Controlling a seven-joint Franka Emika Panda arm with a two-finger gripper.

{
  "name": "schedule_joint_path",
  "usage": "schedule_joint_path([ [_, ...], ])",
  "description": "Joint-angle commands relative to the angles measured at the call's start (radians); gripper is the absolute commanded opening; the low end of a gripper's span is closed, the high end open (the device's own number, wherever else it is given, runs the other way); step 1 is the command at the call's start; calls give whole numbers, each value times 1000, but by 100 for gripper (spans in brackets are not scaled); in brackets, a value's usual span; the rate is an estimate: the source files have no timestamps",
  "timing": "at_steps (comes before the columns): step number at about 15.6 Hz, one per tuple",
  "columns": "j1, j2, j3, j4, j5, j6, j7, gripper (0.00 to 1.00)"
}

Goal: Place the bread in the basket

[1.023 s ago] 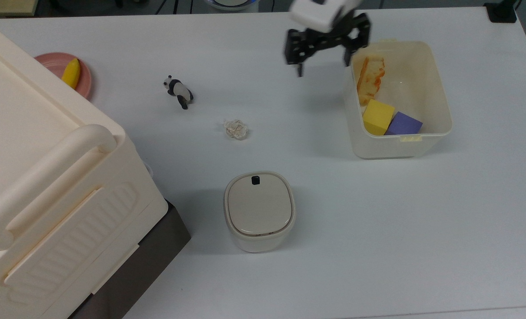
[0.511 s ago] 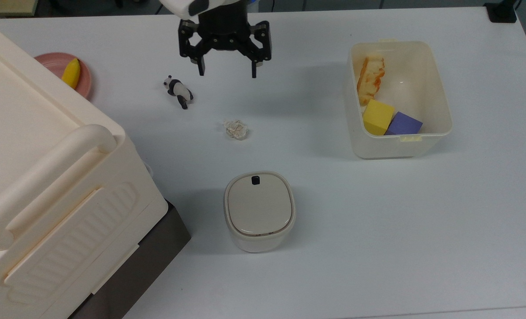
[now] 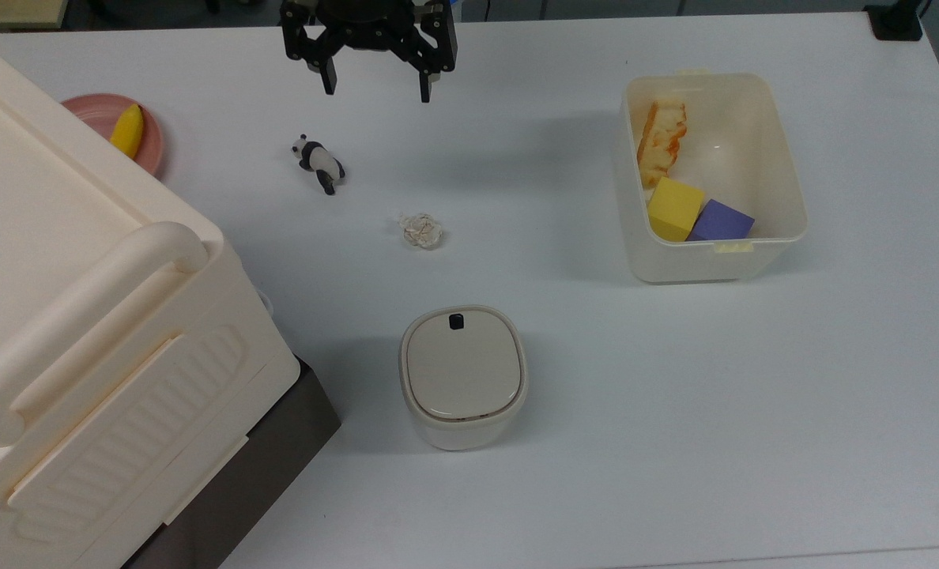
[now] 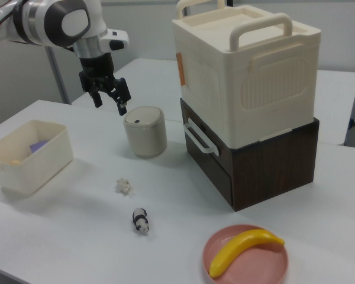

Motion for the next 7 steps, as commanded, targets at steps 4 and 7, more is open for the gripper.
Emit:
schedule_joint_path([
  [4,10,-12,-33,6,20,-31,-64,100],
  [7,11,-12,-33,7,20,-31,-63,100],
])
